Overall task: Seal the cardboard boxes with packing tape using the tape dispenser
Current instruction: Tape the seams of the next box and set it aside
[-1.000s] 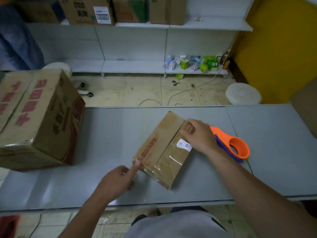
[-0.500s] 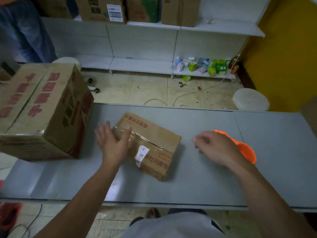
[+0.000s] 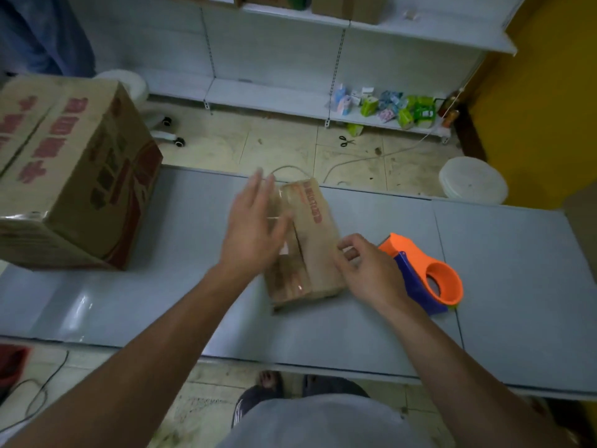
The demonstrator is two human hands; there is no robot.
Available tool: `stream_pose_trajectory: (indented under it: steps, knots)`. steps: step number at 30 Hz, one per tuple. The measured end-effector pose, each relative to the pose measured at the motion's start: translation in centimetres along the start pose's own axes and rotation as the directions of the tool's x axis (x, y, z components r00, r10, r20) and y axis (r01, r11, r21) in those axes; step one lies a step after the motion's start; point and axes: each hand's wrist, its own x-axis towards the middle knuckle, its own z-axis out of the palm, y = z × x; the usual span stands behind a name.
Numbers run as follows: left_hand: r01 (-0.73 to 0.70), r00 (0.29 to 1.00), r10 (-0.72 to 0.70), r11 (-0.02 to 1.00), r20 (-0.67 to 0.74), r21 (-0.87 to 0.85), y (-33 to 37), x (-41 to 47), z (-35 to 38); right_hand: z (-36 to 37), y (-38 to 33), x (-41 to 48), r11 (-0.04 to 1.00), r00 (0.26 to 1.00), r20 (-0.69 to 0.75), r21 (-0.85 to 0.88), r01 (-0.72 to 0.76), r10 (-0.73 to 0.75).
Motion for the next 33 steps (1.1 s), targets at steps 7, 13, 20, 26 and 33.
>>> stream_pose_trajectory:
  steps: [7,13,20,26,33]
  knots:
    - [-0.347,0.887,0.179,0.867,0.427,0.358,0.7,-2.0,5.8,-6.9,5.7,-1.7,1.0,0.942,-0.336,0.025,-0.013,0.021]
    - [-0.438,0.843,0.254,0.836,0.474,0.33,0.3,0.6,5.9,-6.8,11.4,-3.2,0.933,0.995,-0.005,-0.348,-0.095,0.1]
    - [-0.385,0.881,0.263,0.882,0.394,0.272,0.2,0.4,6.1,-4.5,12.2,-2.1,0.85,0.993,-0.083,-0.513,-0.116,0.086]
    - [-0.367,0.887,0.251,0.893,0.388,0.26,0.7,0.3,5.8,-5.0,12.7,-2.4,0.881,0.999,-0.032,-0.472,-0.04,0.029]
    - [-0.349,0.888,0.224,0.898,0.402,0.27,0.6,0.1,5.7,-10.6,13.0,-1.8,0.744,0.958,0.205,0.605,-0.283,0.198]
